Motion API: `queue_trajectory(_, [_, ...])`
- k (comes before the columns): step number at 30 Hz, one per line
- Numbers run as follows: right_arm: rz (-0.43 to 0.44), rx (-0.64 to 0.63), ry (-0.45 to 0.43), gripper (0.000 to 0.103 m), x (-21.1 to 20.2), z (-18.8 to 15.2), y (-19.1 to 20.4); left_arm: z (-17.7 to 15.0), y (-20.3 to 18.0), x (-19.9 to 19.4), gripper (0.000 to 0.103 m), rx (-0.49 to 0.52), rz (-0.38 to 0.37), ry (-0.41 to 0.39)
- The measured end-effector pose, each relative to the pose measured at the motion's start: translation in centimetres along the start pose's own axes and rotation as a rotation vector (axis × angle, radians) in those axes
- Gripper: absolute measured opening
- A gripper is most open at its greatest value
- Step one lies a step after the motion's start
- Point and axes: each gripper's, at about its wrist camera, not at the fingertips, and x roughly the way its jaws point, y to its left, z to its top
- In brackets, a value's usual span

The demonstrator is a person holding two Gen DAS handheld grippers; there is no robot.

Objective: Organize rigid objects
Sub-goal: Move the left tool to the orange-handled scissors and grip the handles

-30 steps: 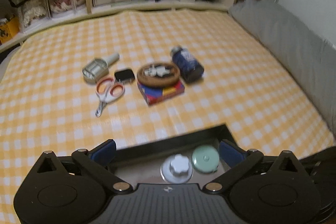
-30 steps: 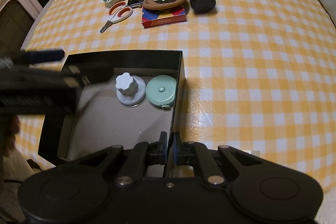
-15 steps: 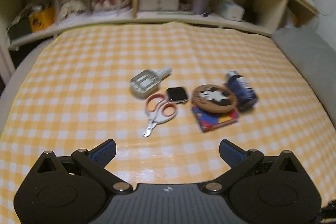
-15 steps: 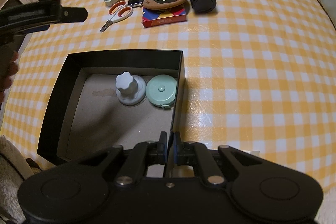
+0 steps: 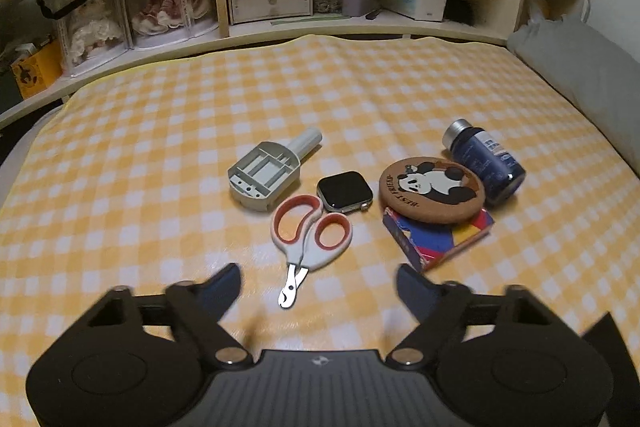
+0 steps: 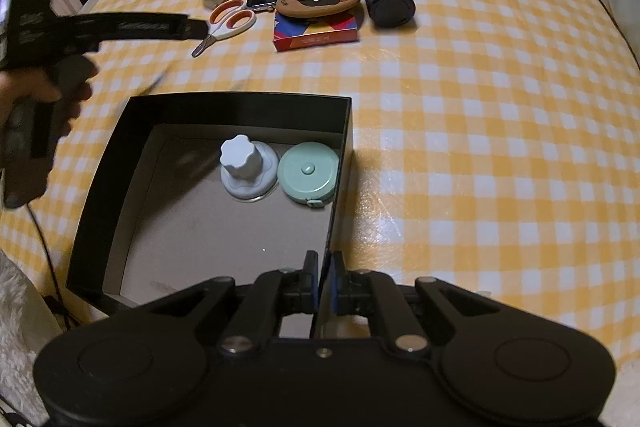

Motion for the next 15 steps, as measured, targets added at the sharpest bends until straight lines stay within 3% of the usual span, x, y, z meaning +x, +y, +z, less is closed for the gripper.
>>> queue_trajectory(2, [-0.001, -0.005, 0.0, 0.006, 0.0, 0.1, 0.0, -0.1, 0.2, 1.2, 0.063, 0.002, -0.003, 0.006])
queue_trajectory(7, [0.009, 0.003, 0.005, 0.007, 0.1, 0.2, -0.3, -1.0, 0.8, 3.5, 0.05, 0.0, 0.01, 0.041])
queue_trajectory(10, [0.011, 0.004, 0.007, 0.007, 0.1, 0.2, -0.2, -1.6, 0.8, 4.3, 0.035, 0.025, 0.019, 0.055])
queue_trajectory(11, [0.012, 0.005, 0.007, 0.007, 0.1, 0.2, -0.3, -1.7, 0.7, 4.3, 0.023, 0.044, 0.024, 0.045])
queue_trajectory(13, [0.014, 0.004, 0.007, 0.007, 0.1, 0.2, -0.2, -1.6, 0.9, 4.1, 0.012, 0.053, 0.016, 0.057])
queue_trajectory(15, [0.014, 0.001, 0.006, 0.007, 0.0, 0.2, -0.2, -1.7, 1.1, 3.7, 0.012, 0.05, 0.002, 0.078])
